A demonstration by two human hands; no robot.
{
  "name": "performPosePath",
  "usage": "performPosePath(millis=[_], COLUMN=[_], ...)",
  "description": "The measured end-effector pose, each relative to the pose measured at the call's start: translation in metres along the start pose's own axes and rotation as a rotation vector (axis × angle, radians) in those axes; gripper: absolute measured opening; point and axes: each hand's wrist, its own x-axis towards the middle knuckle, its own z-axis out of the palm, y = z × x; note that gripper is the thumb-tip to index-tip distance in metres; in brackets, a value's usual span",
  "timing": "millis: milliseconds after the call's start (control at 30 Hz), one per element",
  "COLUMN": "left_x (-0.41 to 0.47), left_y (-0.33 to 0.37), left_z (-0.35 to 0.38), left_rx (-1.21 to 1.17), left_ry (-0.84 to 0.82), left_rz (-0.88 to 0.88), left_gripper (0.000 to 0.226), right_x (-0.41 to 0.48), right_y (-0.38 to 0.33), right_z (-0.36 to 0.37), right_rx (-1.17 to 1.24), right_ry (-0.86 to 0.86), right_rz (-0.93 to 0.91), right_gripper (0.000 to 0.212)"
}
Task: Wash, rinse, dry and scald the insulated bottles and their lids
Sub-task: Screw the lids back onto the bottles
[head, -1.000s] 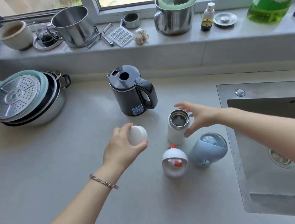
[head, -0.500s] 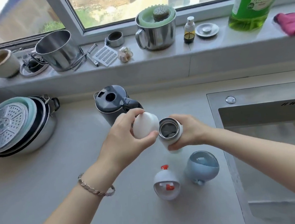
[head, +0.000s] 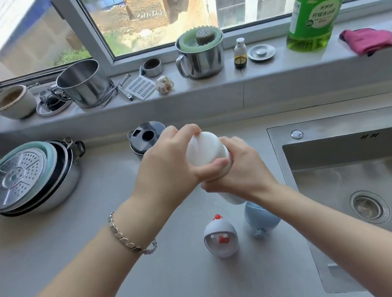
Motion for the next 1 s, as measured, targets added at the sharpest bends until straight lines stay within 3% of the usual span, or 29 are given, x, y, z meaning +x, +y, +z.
performPosePath(millis=[100,200,300,333,467,533,633,733,800,900,1000], left_x=[-0.003,0.005,0.010,0.010,0.008,0.009,0.008,0.007,0.009,0.008,0.006], left_y=[0.003,-0.008,-0.018,-0.018,-0.009,-0.014,-0.015,-0.009,-0.012,-0.016,-0.014], left_z=[-0.002,-0.014,-0.029,-0.028,-0.018,-0.017,-0.021,-0.013,-0.011,-0.009,0.000], left_rx=[0.093,-0.176,-0.223,-0.184,-0.010,-0.059,-0.101,-0.025,-0.062,-0.199,-0.084], left_ry=[0.018,-0.285,-0.605,-0.616,-0.280,-0.357,-0.523,-0.296,-0.309,-0.432,-0.235], left_rz=[0.048,0.180,0.215,0.169,0.037,0.149,0.192,0.099,0.179,0.189,0.045], left_gripper=[0.073,0.057,0.074,0.078,0.064,0.061,0.083,0.059,0.050,0.069,0.064], right_x=[-0.001,-0.001,-0.002,-0.002,0.001,0.002,0.004,0.005,0.006,0.007,0.006], right_y=[-0.004,-0.004,-0.004,-0.004,-0.008,-0.008,-0.006,-0.005,-0.003,0.001,0.003], right_z=[0.003,0.003,0.005,0.006,0.007,0.008,0.009,0.011,0.012,0.011,0.010], right_rx=[-0.038,-0.020,-0.048,-0.052,-0.078,-0.077,-0.089,-0.119,-0.119,-0.092,-0.098], right_ry=[0.014,0.001,-0.020,-0.025,-0.042,-0.043,-0.041,-0.055,-0.051,-0.036,-0.043], right_rz=[-0.005,-0.003,-0.019,-0.014,0.017,0.015,-0.004,-0.002,0.008,-0.014,-0.018], right_gripper=[0.043,0.049,0.053,0.053,0.045,0.047,0.050,0.045,0.046,0.054,0.050])
